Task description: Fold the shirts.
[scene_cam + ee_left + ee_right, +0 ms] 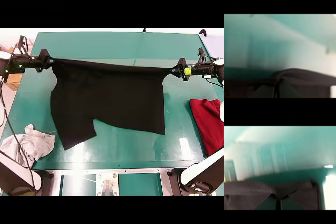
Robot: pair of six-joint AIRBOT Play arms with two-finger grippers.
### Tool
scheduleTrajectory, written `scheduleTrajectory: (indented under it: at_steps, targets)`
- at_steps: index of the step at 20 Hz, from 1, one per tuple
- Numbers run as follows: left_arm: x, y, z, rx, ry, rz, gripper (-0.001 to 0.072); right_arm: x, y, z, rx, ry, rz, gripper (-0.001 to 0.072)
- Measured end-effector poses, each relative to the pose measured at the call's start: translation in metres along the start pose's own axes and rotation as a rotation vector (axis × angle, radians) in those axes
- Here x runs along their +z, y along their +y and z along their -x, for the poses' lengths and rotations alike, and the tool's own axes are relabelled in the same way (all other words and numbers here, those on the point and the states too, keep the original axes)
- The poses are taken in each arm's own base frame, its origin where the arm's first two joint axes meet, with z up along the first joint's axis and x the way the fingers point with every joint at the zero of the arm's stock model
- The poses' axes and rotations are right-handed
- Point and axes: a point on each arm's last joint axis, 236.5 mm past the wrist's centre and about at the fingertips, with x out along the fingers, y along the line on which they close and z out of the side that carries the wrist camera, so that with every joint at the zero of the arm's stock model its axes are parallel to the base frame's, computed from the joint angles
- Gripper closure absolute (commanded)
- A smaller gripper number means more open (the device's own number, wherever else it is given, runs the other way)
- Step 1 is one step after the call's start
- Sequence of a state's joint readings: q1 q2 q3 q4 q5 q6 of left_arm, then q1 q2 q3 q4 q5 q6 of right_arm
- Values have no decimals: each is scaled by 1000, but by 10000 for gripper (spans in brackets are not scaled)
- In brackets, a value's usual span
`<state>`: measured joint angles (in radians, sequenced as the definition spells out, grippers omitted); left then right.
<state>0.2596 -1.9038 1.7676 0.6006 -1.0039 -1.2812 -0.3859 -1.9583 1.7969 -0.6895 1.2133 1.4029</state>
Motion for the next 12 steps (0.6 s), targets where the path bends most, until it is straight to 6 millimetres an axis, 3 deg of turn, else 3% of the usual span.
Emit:
scheduleTrajectory:
  at_steps: [5,12]
  targets:
    - [-27,32,5,129,122,-71,687,-54,-13,-5,-52,191,2,696]
    - [-56,56,8,232,245,-134,687,-110,-33,-3,-126,320,-43,697]
